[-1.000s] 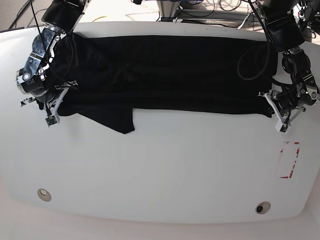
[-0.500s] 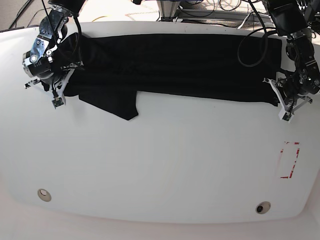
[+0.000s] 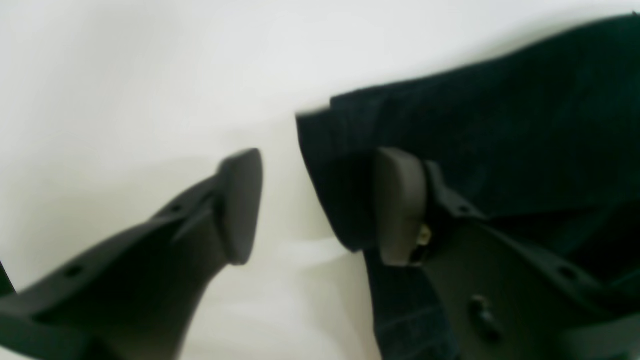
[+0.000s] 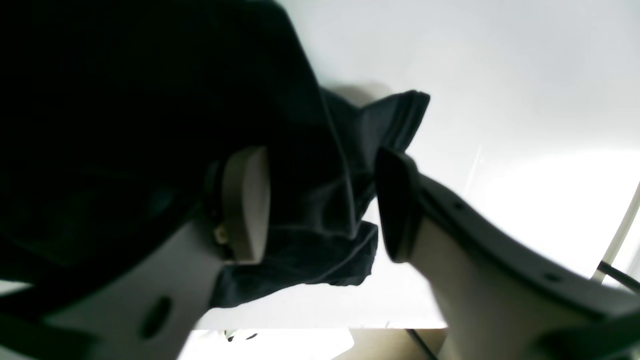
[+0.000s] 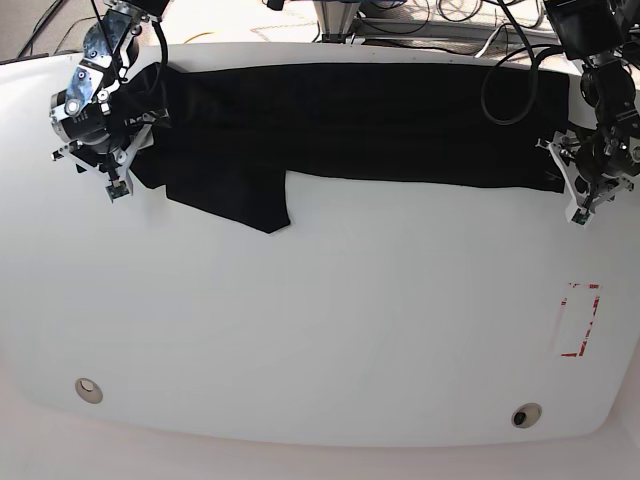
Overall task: Layout the t-shirt on the table in an organized manner, then fold the t-shirt properly
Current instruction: 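Fold the grasped shirt edge with both grippers over the shirt body, then release the fold and move the right gripper along the folded edge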
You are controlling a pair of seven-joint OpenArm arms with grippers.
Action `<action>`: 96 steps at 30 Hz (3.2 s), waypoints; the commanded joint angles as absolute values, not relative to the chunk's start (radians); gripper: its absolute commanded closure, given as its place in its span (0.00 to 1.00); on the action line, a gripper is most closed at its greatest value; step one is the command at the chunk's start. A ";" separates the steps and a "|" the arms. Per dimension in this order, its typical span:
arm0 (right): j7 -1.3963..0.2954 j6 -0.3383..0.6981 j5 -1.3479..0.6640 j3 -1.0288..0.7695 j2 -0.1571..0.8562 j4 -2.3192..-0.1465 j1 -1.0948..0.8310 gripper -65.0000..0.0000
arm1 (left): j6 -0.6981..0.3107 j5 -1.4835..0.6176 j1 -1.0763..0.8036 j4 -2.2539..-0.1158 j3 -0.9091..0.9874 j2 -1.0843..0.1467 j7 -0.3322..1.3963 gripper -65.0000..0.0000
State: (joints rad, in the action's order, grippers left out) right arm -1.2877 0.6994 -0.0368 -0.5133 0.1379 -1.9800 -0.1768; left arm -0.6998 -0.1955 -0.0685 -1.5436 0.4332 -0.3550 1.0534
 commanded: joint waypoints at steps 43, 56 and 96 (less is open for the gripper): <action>-1.196 0.698 -0.038 -0.455 -0.024 -1.635 0.142 0.18 | -0.698 -0.199 0.064 -1.590 0.558 -0.472 1.038 0.37; -1.187 0.698 -0.036 -0.447 -0.061 -1.612 0.122 0.60 | -0.698 -0.199 0.064 -1.587 0.556 -0.449 1.035 0.37; -1.396 0.698 -0.642 -0.446 0.030 -2.009 -0.228 0.96 | -0.698 -0.196 0.062 -1.474 0.506 -0.430 0.954 0.37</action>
State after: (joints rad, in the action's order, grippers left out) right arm -1.4147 0.6968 -0.5621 -0.4442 -0.0010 -1.9884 -0.1936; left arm -0.6998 -0.1905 0.0463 -1.4830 0.4999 -0.4110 1.0012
